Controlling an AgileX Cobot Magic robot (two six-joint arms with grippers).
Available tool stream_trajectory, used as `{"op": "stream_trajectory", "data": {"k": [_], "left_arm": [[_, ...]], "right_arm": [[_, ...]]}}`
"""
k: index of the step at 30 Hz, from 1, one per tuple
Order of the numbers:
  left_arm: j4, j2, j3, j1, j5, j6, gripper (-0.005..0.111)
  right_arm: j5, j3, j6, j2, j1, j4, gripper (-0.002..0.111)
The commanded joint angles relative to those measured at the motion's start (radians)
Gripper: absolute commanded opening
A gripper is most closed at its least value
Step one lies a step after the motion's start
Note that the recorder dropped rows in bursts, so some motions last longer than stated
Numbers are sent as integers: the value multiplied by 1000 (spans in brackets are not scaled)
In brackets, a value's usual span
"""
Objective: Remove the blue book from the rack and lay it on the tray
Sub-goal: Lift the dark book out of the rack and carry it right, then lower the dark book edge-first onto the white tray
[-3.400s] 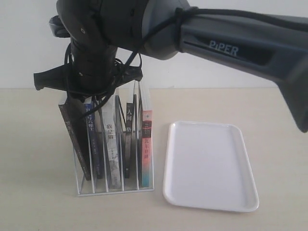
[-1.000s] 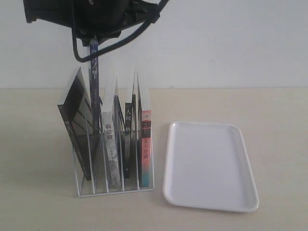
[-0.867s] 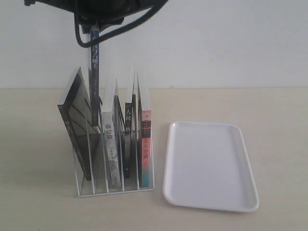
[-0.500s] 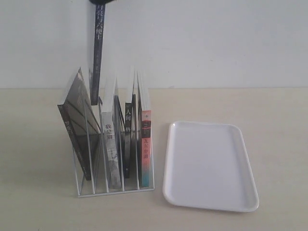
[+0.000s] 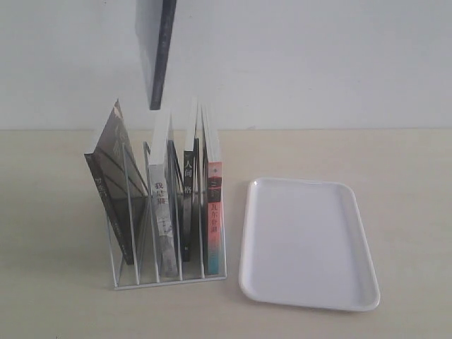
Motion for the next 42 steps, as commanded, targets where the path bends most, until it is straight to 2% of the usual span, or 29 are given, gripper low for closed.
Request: {"op": "stream_trajectory", "data": {"k": [1, 9, 14, 31, 35, 42], "left_arm": [[3, -4, 4, 4, 0, -9, 6], [3, -4, 4, 4, 0, -9, 6], [3, -4, 4, 4, 0, -9, 6], [3, -4, 4, 4, 0, -9, 6], [3, -4, 4, 4, 0, -9, 6], [3, -4, 4, 4, 0, -9, 6]], "right_arm": [[52, -3, -31, -73, -3, -113, 0], [201, -2, -98, -134, -3, -235, 0], [203, -2, -171, -152, -3, -299, 0], [203, 2, -384, -201, -3, -271, 0], [203, 92, -427, -216, -19, -285, 0], [203, 320, -520, -292, -151, -247, 0]]}}
